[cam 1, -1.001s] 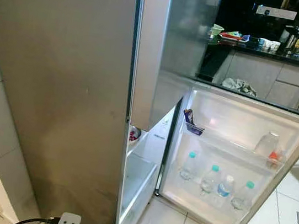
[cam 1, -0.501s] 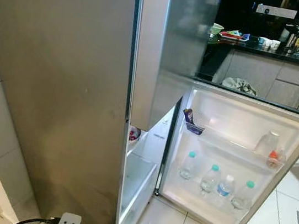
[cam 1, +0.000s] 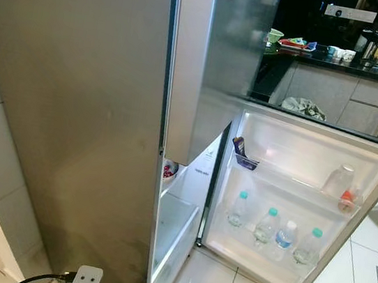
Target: Restocking fridge
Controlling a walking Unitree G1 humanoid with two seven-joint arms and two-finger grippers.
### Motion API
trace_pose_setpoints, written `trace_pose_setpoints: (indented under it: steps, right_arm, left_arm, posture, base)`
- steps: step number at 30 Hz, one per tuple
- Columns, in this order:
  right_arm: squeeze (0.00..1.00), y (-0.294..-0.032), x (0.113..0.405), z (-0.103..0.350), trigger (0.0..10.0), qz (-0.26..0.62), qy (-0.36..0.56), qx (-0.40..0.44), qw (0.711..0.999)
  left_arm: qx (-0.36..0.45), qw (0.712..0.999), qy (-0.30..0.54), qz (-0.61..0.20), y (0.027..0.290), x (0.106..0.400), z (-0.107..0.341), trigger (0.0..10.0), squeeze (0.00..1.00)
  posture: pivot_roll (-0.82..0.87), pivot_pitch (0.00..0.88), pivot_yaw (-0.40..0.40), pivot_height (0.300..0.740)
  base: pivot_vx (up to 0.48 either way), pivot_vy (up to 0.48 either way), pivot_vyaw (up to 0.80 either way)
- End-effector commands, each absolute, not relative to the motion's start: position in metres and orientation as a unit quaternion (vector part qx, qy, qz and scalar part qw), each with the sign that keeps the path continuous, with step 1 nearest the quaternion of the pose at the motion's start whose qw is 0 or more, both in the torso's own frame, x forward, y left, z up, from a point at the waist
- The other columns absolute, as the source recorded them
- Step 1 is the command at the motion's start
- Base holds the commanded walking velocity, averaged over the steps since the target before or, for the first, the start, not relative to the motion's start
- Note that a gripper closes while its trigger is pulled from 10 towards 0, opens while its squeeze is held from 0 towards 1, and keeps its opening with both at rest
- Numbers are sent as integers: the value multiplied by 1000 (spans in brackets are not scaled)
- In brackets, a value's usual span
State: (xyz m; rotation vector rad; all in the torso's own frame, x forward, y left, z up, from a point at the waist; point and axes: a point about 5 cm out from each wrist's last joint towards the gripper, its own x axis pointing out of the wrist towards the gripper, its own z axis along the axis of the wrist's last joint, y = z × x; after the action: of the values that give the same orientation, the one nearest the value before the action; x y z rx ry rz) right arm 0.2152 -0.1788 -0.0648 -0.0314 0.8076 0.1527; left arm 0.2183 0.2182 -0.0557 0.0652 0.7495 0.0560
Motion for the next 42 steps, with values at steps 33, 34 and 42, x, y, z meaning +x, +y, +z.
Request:
trace_pose_setpoints:
  steps: [33,34,42]
  right_arm:
    - [0,-185,215,-67,10000,47,420,-33,906]
    - [0,-185,215,-67,10000,46,420,-35,905]
    - [0,-185,211,-70,10000,41,446,-32,894]
  left_arm:
    - [9,919,393,27,214,214,-61,10000,0]
    - [10,919,394,26,214,214,-61,10000,0]
    - [37,918,394,21,213,215,-61,10000,0]
  posture:
    - [-9,0,-45,734]
    - [-9,0,-45,734]
    - [-10,0,-43,734]
  base:
    - [0,0,0]
    - [0,0,0]
    - [0,0,0]
